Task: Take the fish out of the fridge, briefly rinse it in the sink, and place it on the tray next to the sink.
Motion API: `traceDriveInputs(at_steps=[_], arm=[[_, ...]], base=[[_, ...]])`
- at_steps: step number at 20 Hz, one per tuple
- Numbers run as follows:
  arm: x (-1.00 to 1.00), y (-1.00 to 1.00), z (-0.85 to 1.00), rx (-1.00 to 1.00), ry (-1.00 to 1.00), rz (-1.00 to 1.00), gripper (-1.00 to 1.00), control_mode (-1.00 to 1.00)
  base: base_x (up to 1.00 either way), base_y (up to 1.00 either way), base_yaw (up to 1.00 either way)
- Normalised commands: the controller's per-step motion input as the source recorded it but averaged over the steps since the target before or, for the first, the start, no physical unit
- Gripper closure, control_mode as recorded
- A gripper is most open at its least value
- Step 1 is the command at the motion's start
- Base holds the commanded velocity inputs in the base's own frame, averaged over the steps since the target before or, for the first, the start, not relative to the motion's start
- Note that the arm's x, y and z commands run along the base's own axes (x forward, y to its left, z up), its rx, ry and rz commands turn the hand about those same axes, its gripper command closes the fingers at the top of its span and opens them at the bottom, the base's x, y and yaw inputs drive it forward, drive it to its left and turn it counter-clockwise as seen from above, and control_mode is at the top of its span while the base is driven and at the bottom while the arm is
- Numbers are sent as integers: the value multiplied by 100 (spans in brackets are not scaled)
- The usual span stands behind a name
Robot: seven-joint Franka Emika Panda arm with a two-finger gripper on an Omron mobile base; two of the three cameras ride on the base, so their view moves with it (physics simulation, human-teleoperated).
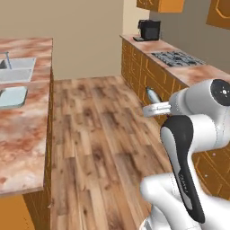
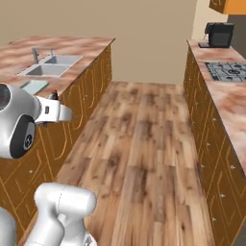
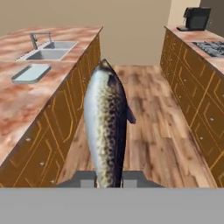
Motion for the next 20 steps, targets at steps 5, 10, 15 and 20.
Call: traceDriveInputs(at_steps=[5, 10, 15, 20], arm=[[0, 0, 0, 0, 0, 0, 100, 100], [0, 0, 0, 0, 0, 0, 100, 100], [0, 0, 0, 0, 0, 0, 100, 100], [0, 0, 0, 0, 0, 0, 100, 100]], base=[[100, 22, -20], [100, 58, -14], [100, 21, 2], [100, -27, 23]])
